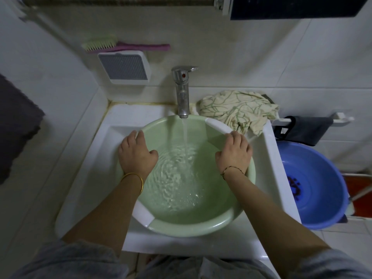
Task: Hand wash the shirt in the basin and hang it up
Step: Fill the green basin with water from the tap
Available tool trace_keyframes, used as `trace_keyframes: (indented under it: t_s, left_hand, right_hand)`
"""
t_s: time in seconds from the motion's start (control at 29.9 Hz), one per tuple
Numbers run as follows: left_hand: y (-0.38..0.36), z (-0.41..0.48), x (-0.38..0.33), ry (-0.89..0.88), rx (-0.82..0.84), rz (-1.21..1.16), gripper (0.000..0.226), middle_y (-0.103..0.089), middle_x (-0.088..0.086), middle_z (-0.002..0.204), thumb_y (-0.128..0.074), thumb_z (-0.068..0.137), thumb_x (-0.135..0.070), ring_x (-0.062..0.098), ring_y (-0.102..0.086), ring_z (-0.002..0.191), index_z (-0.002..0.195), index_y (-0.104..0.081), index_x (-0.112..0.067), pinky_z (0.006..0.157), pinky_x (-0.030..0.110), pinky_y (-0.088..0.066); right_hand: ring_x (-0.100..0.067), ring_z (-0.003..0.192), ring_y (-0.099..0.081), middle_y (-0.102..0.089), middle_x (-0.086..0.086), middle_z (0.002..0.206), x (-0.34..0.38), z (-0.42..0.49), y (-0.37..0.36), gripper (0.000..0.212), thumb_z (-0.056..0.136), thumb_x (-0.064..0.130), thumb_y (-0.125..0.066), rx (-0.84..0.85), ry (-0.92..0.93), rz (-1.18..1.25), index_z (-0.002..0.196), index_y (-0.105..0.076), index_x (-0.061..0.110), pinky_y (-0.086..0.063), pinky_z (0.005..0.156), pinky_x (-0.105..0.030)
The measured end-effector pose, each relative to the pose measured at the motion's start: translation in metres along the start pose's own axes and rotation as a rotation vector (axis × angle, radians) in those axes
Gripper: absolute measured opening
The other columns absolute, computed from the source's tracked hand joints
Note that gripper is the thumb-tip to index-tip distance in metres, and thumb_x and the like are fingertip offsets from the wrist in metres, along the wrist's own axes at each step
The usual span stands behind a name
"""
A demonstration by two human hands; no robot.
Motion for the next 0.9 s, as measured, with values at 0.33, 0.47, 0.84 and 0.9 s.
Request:
trace_keyframes:
  t_s: [0.33,0.47,0.84,0.9]
  left_hand:
    - [-0.001,0.001,0.001,0.009,0.010,0.007,0.073,-0.038,0.014,0.147,-0.065,0.072,-0.026,0.032,-0.036,0.131,0.139,-0.042,-0.008,0.106,0.040,-0.028]
    - [-0.002,0.001,0.000,0.009,0.015,0.014,0.074,-0.039,0.014,0.146,-0.065,0.071,-0.026,0.033,-0.037,0.131,0.139,-0.042,-0.008,0.105,0.040,-0.029]
    - [-0.001,0.001,0.002,0.021,0.041,0.009,0.073,-0.037,0.014,0.147,-0.063,0.074,-0.025,0.033,-0.035,0.132,0.140,-0.040,-0.008,0.107,0.041,-0.028]
    - [0.000,0.002,0.003,0.017,0.059,0.003,0.071,-0.038,0.015,0.147,-0.063,0.075,-0.024,0.034,-0.037,0.131,0.140,-0.040,-0.006,0.106,0.042,-0.030]
  right_hand:
    - [-0.029,0.136,-0.028,-0.037,-0.008,0.146,0.000,0.000,0.001,0.057,0.080,0.023,-0.060,0.021,-0.003,-0.001,0.132,-0.044,0.007,-0.022,0.109,-0.043]
    - [-0.030,0.135,-0.030,-0.039,-0.010,0.144,0.001,0.000,0.001,0.056,0.079,0.022,-0.062,0.010,-0.004,0.010,0.130,-0.046,0.006,-0.023,0.108,-0.044]
    - [-0.030,0.138,-0.025,-0.034,-0.011,0.148,0.011,-0.002,0.012,0.063,0.082,0.021,-0.060,0.047,0.045,0.026,0.139,-0.036,0.008,-0.018,0.113,-0.048]
    - [-0.031,0.138,-0.027,-0.030,-0.011,0.149,0.025,0.004,0.029,0.065,0.082,0.016,-0.059,0.020,0.127,0.120,0.141,-0.033,0.010,-0.021,0.114,-0.047]
Point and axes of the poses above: each hand's wrist, its own z-axis towards the middle knuckle, its own y-axis out of the back of the hand, x = y × z, the point moved 3 cm from there along z, towards the middle knuckle
